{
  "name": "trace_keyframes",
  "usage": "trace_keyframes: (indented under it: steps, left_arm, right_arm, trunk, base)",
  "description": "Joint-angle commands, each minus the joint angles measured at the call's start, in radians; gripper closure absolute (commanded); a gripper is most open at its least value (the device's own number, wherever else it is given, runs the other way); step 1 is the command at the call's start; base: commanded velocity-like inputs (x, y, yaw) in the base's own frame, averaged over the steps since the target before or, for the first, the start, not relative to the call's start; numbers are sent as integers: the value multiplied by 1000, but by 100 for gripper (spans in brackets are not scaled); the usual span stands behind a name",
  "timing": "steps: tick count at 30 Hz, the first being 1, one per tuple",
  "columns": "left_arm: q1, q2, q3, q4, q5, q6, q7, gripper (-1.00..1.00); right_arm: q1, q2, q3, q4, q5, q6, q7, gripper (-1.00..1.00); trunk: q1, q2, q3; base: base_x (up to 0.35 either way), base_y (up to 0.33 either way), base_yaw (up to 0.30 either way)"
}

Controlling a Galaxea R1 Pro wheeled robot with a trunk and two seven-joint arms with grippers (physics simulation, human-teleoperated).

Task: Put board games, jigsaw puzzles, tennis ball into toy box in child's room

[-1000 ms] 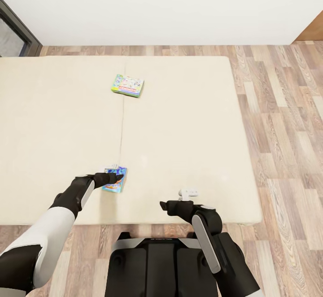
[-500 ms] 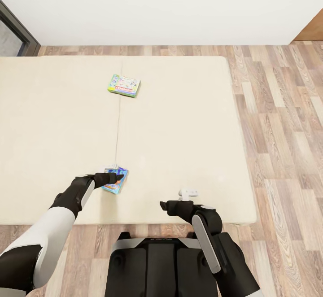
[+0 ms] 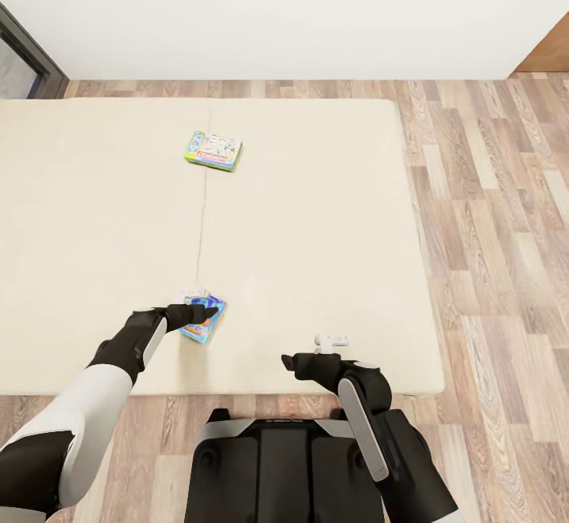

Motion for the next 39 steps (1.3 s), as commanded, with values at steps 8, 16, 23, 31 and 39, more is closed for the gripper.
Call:
trace_keyframes:
  steps: [8, 16, 23, 31, 39]
  left_arm:
    - [0, -1, 6, -1, -7, 7, -8, -100]
    - [0, -1, 6, -1, -7, 8, -8, -100]
    - [0, -1, 6, -1, -8, 8, -8, -100]
    - [0, -1, 7, -1, -8, 9, -8, -100]
    - [0, -1, 7, -1, -7, 11, -8, -100]
  right_arm:
    - [0, 0, 1, -1, -11, 3, -10, -100]
    - [0, 0, 1, -1, -11, 3, -10, -100]
    - [0, 0, 1, -1, -11, 3, -10, -100]
    - [0, 0, 1, -1, -11, 3, -10, -100]
    - [0, 0, 1, -1, -11, 3, -10, -100]
  trunk:
    - [1, -2, -1]
    - [1, -2, -1]
    - [1, -2, -1]
    - [1, -2, -1]
    - [1, -2, -1]
  base:
    - [0, -85, 0]
    - [0, -156, 0]
    - [0, -20, 0]
    - [0, -145, 0]
    - [0, -14, 0]
